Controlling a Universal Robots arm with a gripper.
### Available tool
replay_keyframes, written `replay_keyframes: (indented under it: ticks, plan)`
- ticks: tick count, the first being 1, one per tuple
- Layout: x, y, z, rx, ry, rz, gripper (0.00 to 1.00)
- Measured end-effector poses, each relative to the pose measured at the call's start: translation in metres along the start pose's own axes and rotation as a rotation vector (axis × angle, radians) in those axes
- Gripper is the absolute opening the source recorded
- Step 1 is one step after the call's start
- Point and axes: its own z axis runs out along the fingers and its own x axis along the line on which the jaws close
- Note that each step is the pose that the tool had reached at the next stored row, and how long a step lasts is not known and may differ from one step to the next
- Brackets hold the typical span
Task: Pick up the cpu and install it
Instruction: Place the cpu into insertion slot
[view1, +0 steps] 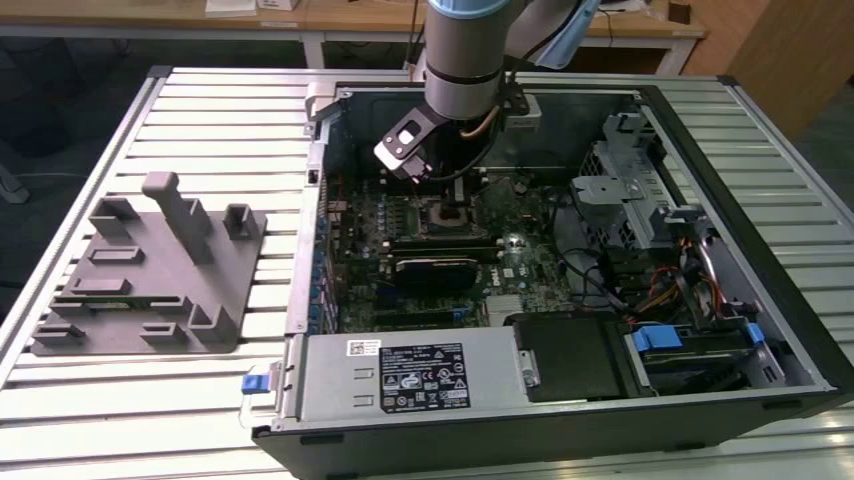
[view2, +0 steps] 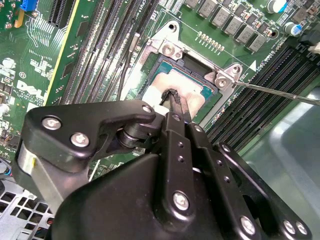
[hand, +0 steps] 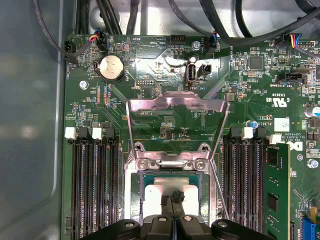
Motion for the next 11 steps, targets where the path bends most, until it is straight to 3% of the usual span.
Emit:
replay_keyframes:
  ticks: [5,11]
  plan:
    - [0.0002,0.0001,-0.0010,-0.0009,0.0012,0.000,0.11]
    - [0.0000,0.0002,-0.0085,-0.0001,0.0002,0.000,0.11]
